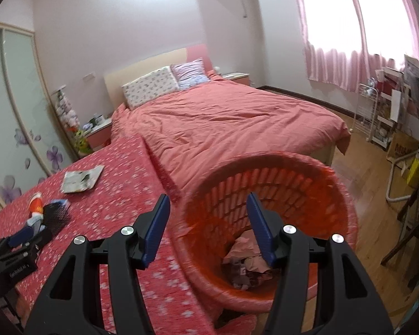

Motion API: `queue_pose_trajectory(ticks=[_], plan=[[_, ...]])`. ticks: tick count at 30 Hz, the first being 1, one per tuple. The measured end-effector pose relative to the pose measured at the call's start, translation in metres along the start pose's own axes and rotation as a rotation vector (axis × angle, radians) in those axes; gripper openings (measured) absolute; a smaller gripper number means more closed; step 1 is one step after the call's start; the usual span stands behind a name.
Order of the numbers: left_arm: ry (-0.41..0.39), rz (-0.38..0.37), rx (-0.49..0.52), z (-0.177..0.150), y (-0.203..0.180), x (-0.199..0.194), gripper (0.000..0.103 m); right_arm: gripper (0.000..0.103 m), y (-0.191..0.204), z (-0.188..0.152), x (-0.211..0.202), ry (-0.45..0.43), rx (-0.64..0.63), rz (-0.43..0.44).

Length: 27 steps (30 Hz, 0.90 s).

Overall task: Collect trash
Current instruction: 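Grasp the blue snack wrapper on the bed with the left tool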

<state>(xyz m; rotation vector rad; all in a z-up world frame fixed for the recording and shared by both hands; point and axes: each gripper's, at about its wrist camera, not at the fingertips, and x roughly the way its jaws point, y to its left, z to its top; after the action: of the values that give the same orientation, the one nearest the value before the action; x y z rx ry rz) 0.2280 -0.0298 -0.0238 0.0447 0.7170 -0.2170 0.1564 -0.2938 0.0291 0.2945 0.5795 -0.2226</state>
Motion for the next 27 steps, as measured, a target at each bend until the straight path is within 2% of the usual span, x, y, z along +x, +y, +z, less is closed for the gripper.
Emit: queue_pose_trajectory(ticks=[11, 14, 19, 23, 27], plan=[[-0.011, 0.189, -0.146, -0.016, 0.119, -0.019, 0.076, 0.058, 0.067, -0.024, 0.009, 0.08, -0.097, 0.089], [0.0, 0.199, -0.16, -0.018, 0.136, -0.016, 0.076, 0.058, 0.086, -0.033, 0.013, 0.107, -0.119, 0.109], [0.003, 0.195, -0.135, -0.015, 0.141, -0.004, 0.073, 0.058, 0.106, -0.042, 0.017, 0.141, -0.153, 0.127], [0.028, 0.202, -0.09, -0.011, 0.14, 0.017, 0.062, 0.058, 0.118, -0.048, 0.021, 0.163, -0.17, 0.137], [0.072, 0.136, -0.111, -0.01, 0.147, 0.032, 0.046, 0.058, 0.127, -0.053, 0.023, 0.177, -0.187, 0.139]])
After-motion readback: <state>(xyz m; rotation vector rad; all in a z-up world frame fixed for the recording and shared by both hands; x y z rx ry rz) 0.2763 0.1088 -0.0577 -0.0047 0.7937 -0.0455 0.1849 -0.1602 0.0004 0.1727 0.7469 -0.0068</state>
